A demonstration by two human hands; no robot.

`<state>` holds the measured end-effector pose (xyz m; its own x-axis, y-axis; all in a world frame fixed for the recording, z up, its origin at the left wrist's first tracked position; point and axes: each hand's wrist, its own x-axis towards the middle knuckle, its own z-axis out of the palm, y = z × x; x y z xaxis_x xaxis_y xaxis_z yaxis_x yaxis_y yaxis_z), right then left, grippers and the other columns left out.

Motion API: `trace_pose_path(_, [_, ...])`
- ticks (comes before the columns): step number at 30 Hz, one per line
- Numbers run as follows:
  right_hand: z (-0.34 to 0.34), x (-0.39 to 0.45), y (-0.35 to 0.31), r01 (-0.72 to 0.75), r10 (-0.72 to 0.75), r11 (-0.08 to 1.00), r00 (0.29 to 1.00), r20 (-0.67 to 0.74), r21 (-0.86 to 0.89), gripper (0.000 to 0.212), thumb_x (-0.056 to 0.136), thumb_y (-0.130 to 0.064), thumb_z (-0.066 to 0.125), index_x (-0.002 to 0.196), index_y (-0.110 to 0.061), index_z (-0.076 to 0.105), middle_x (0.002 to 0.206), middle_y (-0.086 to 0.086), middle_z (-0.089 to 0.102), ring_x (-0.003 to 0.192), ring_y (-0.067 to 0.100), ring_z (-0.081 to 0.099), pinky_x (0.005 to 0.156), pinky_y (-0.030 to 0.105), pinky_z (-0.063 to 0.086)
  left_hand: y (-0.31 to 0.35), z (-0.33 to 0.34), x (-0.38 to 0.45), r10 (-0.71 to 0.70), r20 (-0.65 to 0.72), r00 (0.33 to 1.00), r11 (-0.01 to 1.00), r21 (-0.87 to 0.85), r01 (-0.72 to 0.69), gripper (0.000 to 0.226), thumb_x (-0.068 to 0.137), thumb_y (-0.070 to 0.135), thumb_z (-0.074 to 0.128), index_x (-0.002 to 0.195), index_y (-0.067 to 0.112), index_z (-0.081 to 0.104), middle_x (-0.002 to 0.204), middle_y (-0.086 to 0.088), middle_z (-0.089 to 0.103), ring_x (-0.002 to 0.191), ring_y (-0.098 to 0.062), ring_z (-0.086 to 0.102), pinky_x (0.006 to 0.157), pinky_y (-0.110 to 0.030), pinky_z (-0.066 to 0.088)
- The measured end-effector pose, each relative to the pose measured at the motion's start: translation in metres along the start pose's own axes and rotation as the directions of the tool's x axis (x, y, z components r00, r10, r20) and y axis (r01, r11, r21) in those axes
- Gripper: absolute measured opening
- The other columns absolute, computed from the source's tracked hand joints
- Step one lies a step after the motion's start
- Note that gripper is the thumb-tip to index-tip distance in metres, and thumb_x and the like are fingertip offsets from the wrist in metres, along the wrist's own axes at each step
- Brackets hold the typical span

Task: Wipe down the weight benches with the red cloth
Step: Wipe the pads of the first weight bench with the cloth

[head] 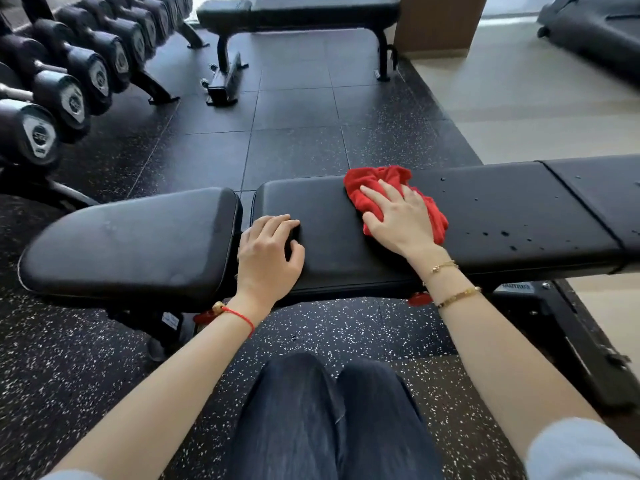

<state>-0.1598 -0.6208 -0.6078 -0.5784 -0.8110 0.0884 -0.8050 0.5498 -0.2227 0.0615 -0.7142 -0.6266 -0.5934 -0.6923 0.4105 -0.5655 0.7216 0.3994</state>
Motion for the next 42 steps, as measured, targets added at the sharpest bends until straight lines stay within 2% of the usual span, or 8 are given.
trace_pose_path(8, [-0.001,-0.063,0.007,0.124,-0.123,0.991,0.992,-0.007,0.043,0.055,0.092,-0.043,0.047,0.145,-0.047,0.035,0.159,-0.010,0.030,0.145,0.026,0.025,0.123,0.042,0.012,0.001,0.002,-0.001,-0.016,0.030,0.999,1.000,0.018,0.015,0.035,0.090,0.016,0.059,0.123,0.009,0.066,0.132,-0.006,0.063,0.128,-0.028,0.051,0.109,-0.044,0.037])
trace_pose_path(18, [-0.013,0.017,0.050,-0.301,0.303,0.952,0.953,0.022,-0.055,0.055,0.097,-0.046,0.037,0.150,-0.041,0.028,0.163,-0.001,0.019,0.147,0.035,0.018,0.123,0.046,0.005,0.040,0.016,0.016,0.032,0.115,0.993,0.994,-0.106,-0.020,0.032,0.092,0.021,0.052,0.122,0.019,0.066,0.130,0.004,0.062,0.129,-0.019,0.046,0.108,-0.038,0.033])
trace_pose_path(23, [-0.013,0.026,0.032,-0.214,0.216,0.976,0.974,0.067,-0.043,0.056,0.096,-0.045,0.040,0.150,-0.044,0.026,0.163,-0.002,0.017,0.149,0.033,0.015,0.123,0.046,0.004,0.068,0.037,0.021,0.035,0.166,0.986,0.996,-0.082,-0.021,0.033,0.092,0.028,0.050,0.121,0.022,0.065,0.131,0.004,0.061,0.129,-0.023,0.045,0.112,-0.044,0.028])
trace_pose_path(28, [-0.012,-0.018,0.029,0.114,-0.115,0.993,0.992,0.045,0.008,0.056,0.095,-0.038,0.051,0.148,-0.042,0.033,0.161,-0.006,0.026,0.147,0.026,0.021,0.124,0.042,0.007,0.068,0.049,0.018,0.056,0.116,0.992,0.998,0.029,-0.060,0.032,0.088,0.029,0.046,0.117,0.023,0.061,0.127,0.002,0.057,0.123,-0.027,0.046,0.109,-0.049,0.030])
trace_pose_path(31, [-0.016,-0.024,0.055,0.085,-0.086,0.996,0.996,0.027,0.034,0.056,0.095,-0.037,0.052,0.147,-0.042,0.035,0.160,-0.005,0.028,0.147,0.028,0.022,0.123,0.045,0.008,0.071,0.051,0.017,0.059,0.103,0.993,0.996,0.056,-0.065,0.032,0.088,0.028,0.044,0.116,0.023,0.060,0.125,0.002,0.057,0.122,-0.027,0.047,0.109,-0.050,0.032])
trace_pose_path(37, [-0.025,0.037,0.100,-0.205,0.207,0.977,0.978,0.035,-0.050,0.054,0.097,-0.043,0.041,0.150,-0.039,0.030,0.163,-0.001,0.021,0.147,0.033,0.019,0.123,0.048,0.005,0.071,0.057,0.014,0.094,0.044,0.995,0.988,0.121,-0.099,0.032,0.089,0.027,0.043,0.116,0.022,0.060,0.123,0.000,0.059,0.120,-0.028,0.049,0.107,-0.048,0.036])
trace_pose_path(39, [-0.021,0.042,0.086,-0.153,0.155,0.987,0.987,0.052,-0.049,0.054,0.097,-0.045,0.040,0.150,-0.041,0.029,0.163,-0.001,0.019,0.148,0.035,0.017,0.123,0.048,0.005,0.072,0.057,0.014,0.099,0.034,0.995,0.988,0.113,-0.102,0.032,0.089,0.025,0.044,0.115,0.021,0.062,0.122,0.000,0.060,0.119,-0.027,0.050,0.107,-0.046,0.036])
trace_pose_path(42, [-0.011,0.021,0.055,0.091,-0.089,0.995,0.994,0.067,-0.036,0.056,0.095,-0.045,0.044,0.149,-0.043,0.029,0.162,-0.002,0.022,0.147,0.033,0.019,0.123,0.046,0.007,0.074,0.057,0.013,0.096,0.003,0.995,0.990,0.105,-0.096,0.032,0.088,0.022,0.048,0.114,0.021,0.066,0.121,0.001,0.064,0.117,-0.025,0.054,0.108,-0.042,0.036])
